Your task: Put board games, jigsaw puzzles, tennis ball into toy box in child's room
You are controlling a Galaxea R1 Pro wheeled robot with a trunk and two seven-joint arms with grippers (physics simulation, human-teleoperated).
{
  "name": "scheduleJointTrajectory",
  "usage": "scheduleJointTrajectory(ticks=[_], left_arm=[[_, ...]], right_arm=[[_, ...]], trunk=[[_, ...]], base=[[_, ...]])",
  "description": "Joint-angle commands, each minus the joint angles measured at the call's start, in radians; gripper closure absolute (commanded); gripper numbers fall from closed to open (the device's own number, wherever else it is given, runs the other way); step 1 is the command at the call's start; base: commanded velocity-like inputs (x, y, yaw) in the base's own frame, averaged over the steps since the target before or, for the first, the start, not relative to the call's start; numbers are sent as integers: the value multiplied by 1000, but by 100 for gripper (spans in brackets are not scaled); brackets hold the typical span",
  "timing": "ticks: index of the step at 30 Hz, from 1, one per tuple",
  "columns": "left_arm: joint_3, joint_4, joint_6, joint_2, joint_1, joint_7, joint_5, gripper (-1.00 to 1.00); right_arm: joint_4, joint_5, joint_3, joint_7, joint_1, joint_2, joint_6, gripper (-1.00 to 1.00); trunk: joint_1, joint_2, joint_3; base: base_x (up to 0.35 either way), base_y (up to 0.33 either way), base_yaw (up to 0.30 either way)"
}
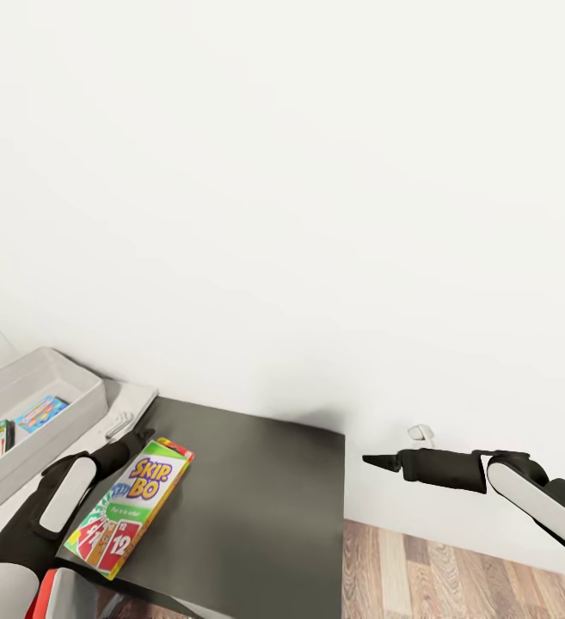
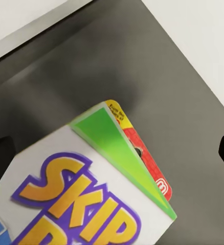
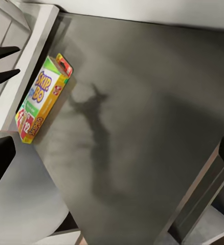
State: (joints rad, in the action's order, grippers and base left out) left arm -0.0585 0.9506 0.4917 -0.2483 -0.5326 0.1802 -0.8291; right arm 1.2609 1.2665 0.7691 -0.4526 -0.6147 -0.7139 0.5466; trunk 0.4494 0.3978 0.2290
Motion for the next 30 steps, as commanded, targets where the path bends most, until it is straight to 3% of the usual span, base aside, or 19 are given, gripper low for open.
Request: scheduleJointTrajectory(ticks=[1, 30], left_arm=[[-1, 2, 4, 0, 0, 9, -10, -100], [-1, 1, 3, -1, 1, 9, -2, -100]], right_arm=[[0, 7, 3, 0, -2, -1, 3, -100], [-1, 6, 2, 1, -2, -1, 3, -100]], trunk=[[1, 2, 3], [1, 2, 41]], base=[[0, 0, 0], [0, 0, 0]])
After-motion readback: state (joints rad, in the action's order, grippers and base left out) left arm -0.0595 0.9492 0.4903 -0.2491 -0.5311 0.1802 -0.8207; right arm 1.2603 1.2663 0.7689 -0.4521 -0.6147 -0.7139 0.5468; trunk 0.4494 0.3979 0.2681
